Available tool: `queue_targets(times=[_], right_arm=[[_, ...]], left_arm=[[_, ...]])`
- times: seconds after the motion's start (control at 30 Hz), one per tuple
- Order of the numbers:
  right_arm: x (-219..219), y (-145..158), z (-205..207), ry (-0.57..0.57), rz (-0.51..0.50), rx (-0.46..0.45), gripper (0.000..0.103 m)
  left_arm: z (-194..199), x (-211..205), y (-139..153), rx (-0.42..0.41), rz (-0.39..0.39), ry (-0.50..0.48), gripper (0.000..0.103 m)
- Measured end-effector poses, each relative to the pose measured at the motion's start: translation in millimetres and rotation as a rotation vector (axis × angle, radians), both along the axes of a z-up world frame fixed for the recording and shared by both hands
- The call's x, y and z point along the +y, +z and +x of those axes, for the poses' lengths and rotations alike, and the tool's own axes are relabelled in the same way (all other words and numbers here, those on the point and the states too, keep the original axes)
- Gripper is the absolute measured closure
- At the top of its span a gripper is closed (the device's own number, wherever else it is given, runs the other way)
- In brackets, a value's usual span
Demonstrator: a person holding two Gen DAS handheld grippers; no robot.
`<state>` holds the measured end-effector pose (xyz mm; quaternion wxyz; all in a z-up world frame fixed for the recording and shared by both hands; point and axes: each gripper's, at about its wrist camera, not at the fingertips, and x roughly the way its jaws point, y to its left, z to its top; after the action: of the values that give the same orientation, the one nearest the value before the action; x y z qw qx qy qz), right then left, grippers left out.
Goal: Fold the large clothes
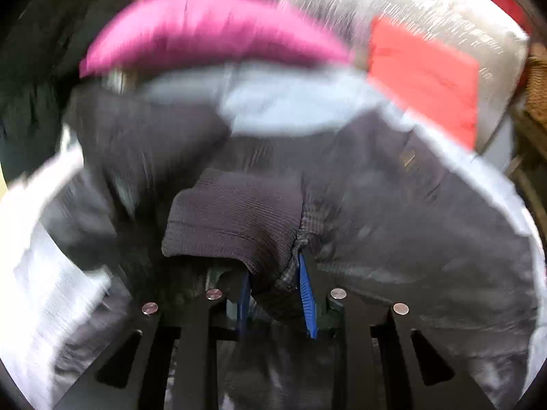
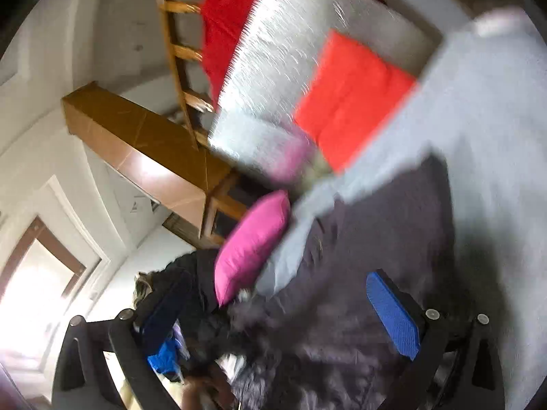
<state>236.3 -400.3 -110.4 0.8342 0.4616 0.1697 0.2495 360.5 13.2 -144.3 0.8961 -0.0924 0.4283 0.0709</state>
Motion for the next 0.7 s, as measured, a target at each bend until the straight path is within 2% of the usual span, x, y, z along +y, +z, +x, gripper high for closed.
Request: queue_targets(times=[0.03,0.07,0.13,0.2,0.33,0.5,0.6,0.63,0.7], right_arm=[[-4.5,-4.4,1.6,0.009,0.024,0.016,0.000],[-7.3,-11.9,4.0,0.018,0.048,0.047,0.000],[-5.0,-31.2,11.3,0.049,0.083,0.127,0.000],[4.6,-43.2,18.7,0.085,0.089,0.165,0.000],[11.2,-44.6,21.1,0.106,0.040,0.173,0.000],[9.4,-42.1,20.9,0.121,0.051,0.182,0.000],[22.3,-32.2,23.6,0.169,0.004,0.168,0.000],[27.1,-35.3,28.1,0.176,-0.029,0.198,0.000],[32.8,-56.3,38.9,0.168,-0.149,0.311,0.003]], left_arm=[[0.6,1.4,-9.0,0.006,-0.009,0.000,0.075],[-2.0,-2.7,-12.5,-0.027,0.017,-0.014,0.074],[-2.5,-9.7,-14.0,-0.037,0.053,-0.022,0.074],[-0.3,-8.8,-16.0,-0.035,0.035,-0.024,0.074],[-3.8,-3.2,-17.7,-0.049,0.014,-0.030,0.072],[-3.6,-6.7,-17.6,-0.054,0.029,-0.032,0.071],[0.8,-7.1,-19.3,-0.058,0.037,-0.032,0.071],[-1.5,-7.1,-18.6,-0.059,0.039,-0.032,0.071],[-2.2,-7.9,-18.7,-0.060,0.043,-0.035,0.070]])
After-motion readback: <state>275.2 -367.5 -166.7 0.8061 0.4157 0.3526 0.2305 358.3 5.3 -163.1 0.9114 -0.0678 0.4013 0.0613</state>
